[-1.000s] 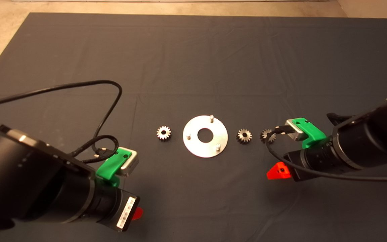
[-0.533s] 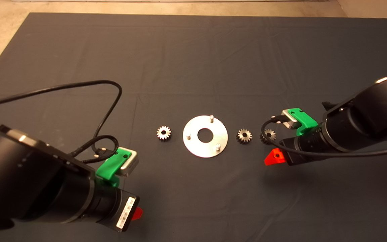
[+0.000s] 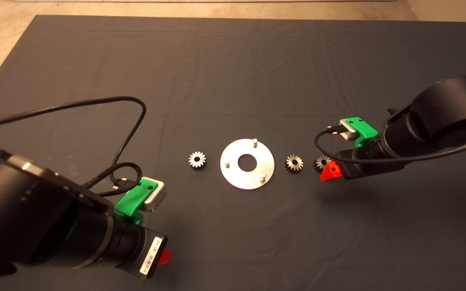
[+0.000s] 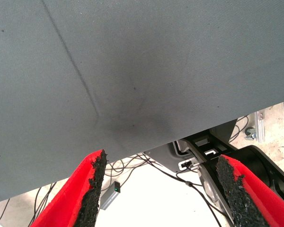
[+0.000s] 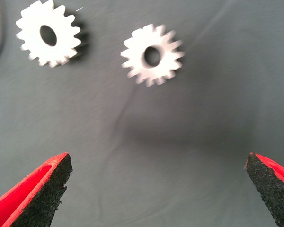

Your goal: Install three planetary gears onto the carrier pins

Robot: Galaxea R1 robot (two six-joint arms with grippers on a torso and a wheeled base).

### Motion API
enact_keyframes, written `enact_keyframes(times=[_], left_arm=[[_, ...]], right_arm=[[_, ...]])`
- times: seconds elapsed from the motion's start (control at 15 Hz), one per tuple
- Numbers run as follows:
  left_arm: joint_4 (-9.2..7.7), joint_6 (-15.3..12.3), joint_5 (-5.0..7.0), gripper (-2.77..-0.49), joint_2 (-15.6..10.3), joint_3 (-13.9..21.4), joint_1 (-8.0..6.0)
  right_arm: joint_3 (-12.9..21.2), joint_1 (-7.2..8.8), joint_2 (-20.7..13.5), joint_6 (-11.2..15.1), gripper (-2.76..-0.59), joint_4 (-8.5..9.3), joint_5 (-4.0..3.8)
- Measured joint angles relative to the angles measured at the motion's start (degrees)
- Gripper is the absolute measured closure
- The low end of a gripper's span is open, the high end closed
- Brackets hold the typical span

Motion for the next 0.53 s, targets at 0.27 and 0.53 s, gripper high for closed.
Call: enact_keyframes(times=[0.27,0.53], left_arm=[[-0.01,0.0,0.02,-1.64,0.0,0.0,0.00],[-0.01,0.0,0.02,-1.64,0.0,0.0,0.00]], right_arm=[[-0.7,0.00,-1.7,-1.5,-2.75,-0.25,0.05],[-1.1,-0.01,-3.2,-2.5,-2.75,-0.76,0.00]])
